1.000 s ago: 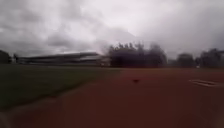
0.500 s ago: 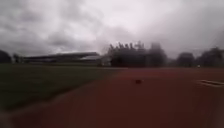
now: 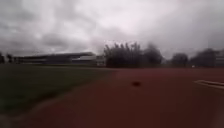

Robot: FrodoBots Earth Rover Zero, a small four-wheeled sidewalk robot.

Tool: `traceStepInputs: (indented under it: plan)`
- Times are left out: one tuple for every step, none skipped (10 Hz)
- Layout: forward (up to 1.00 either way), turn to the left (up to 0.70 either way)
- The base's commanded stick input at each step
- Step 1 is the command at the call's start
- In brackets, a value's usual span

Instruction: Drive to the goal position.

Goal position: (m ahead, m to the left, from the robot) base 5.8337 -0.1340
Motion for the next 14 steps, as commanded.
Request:
traceStepInputs:
  plan:
    - [0.7,0.0]
    - [0.7,0.0]
    - [0.7,0.0]
    - [0.7,0.0]
    - [0.7,0.0]
    - [0.7,0.0]
    - [0.7,0.0]
    - [0.7,0.0]
    - [0.7,0.0]
    - [0.7,0.0]
    - [0.7,0.0]
    - [0.7,0.0]
    - [0.7,0.0]
    - [0.7,-0.35]
